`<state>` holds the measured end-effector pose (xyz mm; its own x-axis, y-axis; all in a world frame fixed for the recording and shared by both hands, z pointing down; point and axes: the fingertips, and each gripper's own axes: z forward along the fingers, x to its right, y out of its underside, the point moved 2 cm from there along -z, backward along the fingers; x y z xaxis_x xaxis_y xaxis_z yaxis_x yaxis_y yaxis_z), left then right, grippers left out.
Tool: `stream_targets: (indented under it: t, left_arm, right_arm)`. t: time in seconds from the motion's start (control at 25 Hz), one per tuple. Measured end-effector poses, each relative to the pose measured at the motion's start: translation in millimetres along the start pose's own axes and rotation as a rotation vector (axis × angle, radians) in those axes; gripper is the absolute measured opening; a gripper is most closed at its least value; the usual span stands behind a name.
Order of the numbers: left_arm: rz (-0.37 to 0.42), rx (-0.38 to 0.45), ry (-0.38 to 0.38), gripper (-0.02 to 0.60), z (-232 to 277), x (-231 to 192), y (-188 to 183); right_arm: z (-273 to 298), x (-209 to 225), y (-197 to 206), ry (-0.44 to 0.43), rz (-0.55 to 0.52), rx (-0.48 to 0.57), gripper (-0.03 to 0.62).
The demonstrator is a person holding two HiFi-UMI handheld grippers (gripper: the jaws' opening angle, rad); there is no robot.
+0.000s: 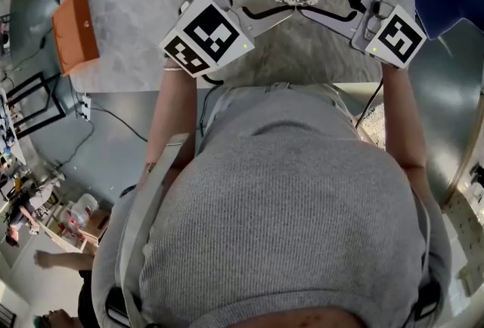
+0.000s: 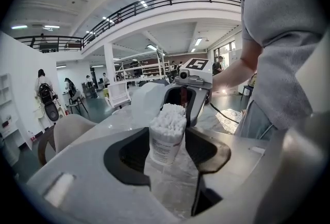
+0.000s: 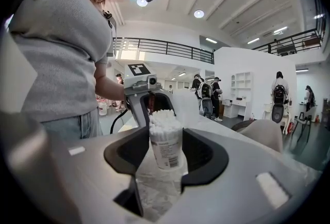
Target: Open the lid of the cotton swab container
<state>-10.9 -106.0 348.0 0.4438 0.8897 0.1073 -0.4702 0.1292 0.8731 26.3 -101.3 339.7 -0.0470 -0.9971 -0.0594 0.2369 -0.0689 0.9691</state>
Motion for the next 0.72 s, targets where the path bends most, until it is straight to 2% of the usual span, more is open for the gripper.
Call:
stream_targets:
  t: [0.72]
  left_arm:
    - [-0.053,-0.06,-0.005,0.222,16,4,27]
  right_arm:
    - [8,-3,29,0.021,0.02,-0.06,0.202]
